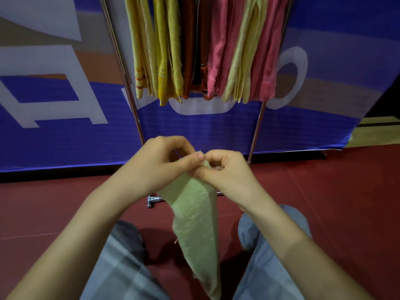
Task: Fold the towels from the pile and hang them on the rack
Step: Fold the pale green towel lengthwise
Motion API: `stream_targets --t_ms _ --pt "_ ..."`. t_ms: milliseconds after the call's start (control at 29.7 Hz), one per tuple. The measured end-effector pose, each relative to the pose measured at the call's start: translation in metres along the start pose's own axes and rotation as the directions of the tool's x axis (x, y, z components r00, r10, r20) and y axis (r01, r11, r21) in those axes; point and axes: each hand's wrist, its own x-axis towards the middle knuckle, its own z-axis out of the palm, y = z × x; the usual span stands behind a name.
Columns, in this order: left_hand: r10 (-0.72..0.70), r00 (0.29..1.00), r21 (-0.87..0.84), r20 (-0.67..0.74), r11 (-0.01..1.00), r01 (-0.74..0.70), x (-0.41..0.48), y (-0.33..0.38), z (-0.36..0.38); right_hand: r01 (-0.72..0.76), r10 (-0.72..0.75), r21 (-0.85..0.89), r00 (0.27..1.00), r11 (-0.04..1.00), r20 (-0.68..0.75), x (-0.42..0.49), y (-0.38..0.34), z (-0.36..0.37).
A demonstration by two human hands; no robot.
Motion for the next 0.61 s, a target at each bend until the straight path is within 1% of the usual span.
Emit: stream_targets --t_ms 135,236,303,337,438,506,607 --pt "0.038 0.999 0.062 -0.017 0.997 -0.037 0.001 -0.003 0.005 0.006 -0.008 0.067 0.999 0.998 0.038 -0.003 0.007 0.0" --pt "0.068 0.994 0.082 -0.082 0.995 -0.061 0.0 -0.006 0.006 -0.044 0.029 0.108 0.991 0.993 0.131 -0.006 0.025 -0.002" --pt "0.074 0.985 0.09 -0.158 0.994 -0.06 0.0 -0.007 0.003 -0.123 0.102 0.076 0.967 0.989 0.234 -0.01 0.049 -0.006" --pt "0.076 0.978 0.094 -0.193 0.994 -0.059 0.0 -0.007 0.0 -0.17 0.155 0.028 0.947 0.985 0.28 -0.013 0.063 -0.008" --pt "0.088 0.957 0.111 -0.277 0.992 -0.059 0.002 -0.008 -0.01 -0.312 0.324 -0.091 0.878 0.946 0.353 -0.024 0.105 -0.01" --pt "0.09 0.941 0.149 -0.325 0.988 -0.043 0.002 -0.012 -0.016 -0.38 0.403 -0.134 0.852 0.915 0.334 -0.032 0.126 -0.01" --pt "0.048 0.923 0.203 -0.382 0.979 0.033 0.001 -0.025 -0.022 -0.403 0.429 -0.151 0.872 0.903 0.237 -0.04 0.14 -0.014"
